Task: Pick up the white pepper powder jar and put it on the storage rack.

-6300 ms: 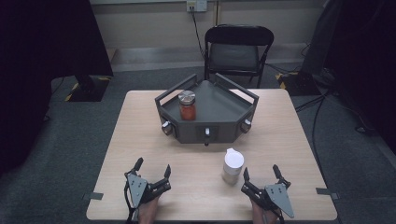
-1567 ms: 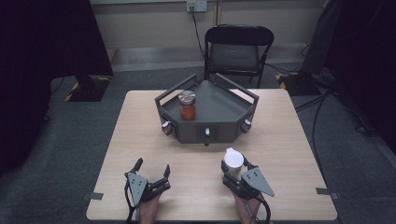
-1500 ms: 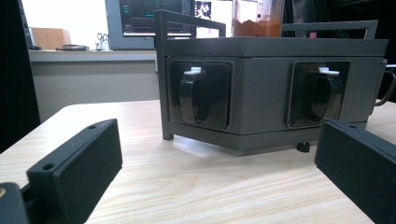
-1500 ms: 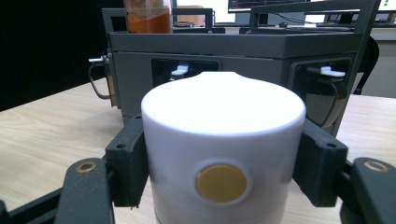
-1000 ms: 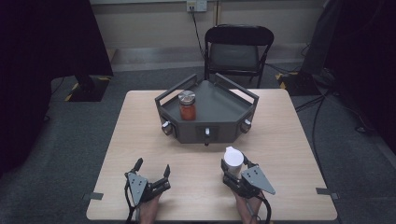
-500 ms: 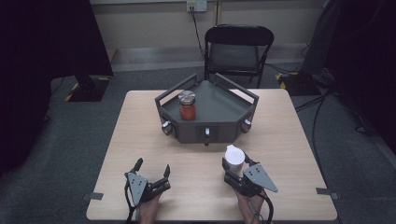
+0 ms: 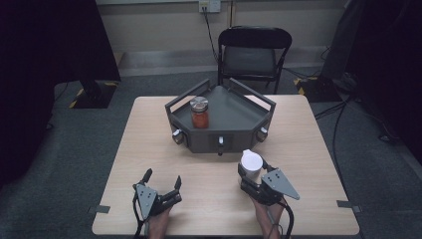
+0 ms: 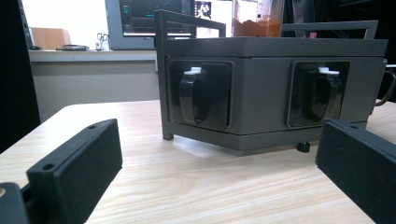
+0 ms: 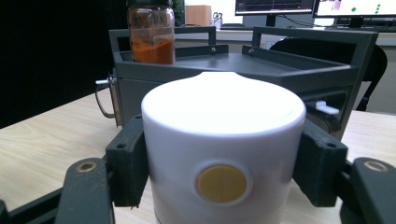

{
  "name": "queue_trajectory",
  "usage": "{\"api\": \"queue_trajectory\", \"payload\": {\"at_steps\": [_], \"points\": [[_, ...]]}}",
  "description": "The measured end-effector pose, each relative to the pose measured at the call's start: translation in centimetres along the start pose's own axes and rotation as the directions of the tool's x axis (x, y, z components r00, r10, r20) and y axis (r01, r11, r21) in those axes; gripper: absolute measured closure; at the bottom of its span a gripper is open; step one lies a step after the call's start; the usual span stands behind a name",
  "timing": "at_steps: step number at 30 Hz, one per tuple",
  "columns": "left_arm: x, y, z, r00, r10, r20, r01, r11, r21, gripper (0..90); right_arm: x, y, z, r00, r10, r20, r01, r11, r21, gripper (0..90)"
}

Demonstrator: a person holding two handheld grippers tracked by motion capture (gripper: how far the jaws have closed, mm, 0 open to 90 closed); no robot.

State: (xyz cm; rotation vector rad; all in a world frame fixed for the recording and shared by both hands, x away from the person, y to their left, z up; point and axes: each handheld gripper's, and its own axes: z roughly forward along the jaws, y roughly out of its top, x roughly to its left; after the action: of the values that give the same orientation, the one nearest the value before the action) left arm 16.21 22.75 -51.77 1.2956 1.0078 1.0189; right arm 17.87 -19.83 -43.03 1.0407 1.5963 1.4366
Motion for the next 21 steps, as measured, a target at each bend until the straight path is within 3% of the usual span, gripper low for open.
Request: {"api": "queue_trajectory", "payload": {"at_steps": [8,21], "points": [[0.0,0.0,0.0,1.0000,0.000,0.000,0.000,1.0000,0.000,0.0,-0.5,1.0,0.5,0.9994,-0.011,-0.032,0.010,1.000,-0.009,30.3],[0.0,0.0,0.0,1.0000,0.000,0.000,0.000,1.0000,0.000,0.0,-1.1,3.5,1.7,0.9989,-0.027,-0.039,0.027,1.000,0.004,30.3]]}}
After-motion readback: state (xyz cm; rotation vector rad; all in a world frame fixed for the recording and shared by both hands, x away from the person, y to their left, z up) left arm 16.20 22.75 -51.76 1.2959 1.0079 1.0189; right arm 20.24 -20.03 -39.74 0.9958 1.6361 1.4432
